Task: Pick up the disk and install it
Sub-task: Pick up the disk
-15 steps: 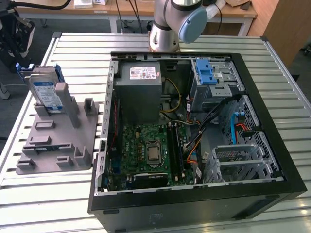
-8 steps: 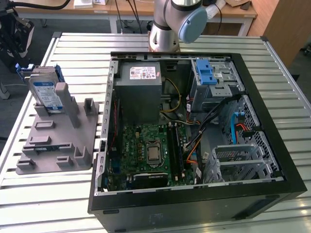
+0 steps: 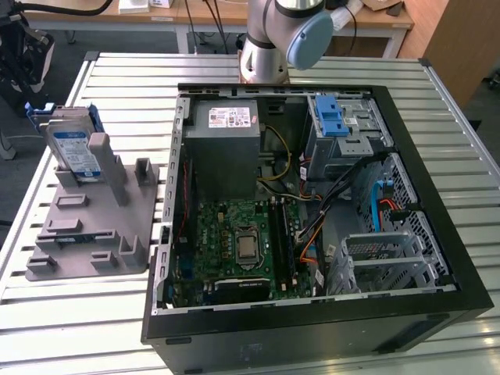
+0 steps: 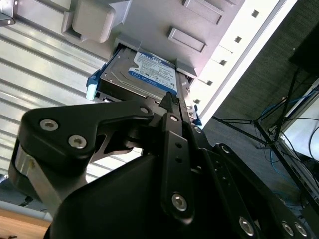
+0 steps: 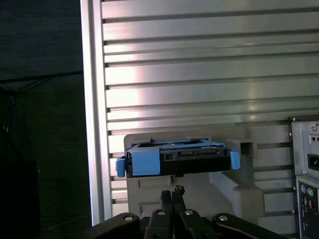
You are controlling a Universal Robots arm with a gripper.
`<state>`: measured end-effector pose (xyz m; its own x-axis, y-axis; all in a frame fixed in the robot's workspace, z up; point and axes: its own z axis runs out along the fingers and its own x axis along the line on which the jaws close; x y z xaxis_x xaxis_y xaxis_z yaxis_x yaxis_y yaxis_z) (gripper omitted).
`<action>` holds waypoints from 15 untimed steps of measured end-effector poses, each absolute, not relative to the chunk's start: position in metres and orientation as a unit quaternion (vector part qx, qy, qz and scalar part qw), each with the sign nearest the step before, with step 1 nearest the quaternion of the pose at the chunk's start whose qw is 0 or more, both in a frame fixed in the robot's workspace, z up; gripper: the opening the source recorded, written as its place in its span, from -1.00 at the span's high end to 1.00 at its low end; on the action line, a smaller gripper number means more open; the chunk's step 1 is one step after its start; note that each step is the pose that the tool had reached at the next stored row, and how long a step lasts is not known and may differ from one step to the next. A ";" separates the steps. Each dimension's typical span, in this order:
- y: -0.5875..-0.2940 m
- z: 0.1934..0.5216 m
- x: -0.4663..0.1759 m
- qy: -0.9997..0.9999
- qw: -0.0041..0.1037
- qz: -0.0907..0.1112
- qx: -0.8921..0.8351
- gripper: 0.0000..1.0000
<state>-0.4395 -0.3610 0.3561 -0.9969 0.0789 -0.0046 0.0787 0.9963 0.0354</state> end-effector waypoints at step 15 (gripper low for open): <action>-0.361 0.355 -0.440 0.997 0.001 0.018 -0.078 0.70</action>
<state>-0.4396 -0.3610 0.3551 -0.9879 -0.1551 -0.0046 -0.1552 0.9872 0.0354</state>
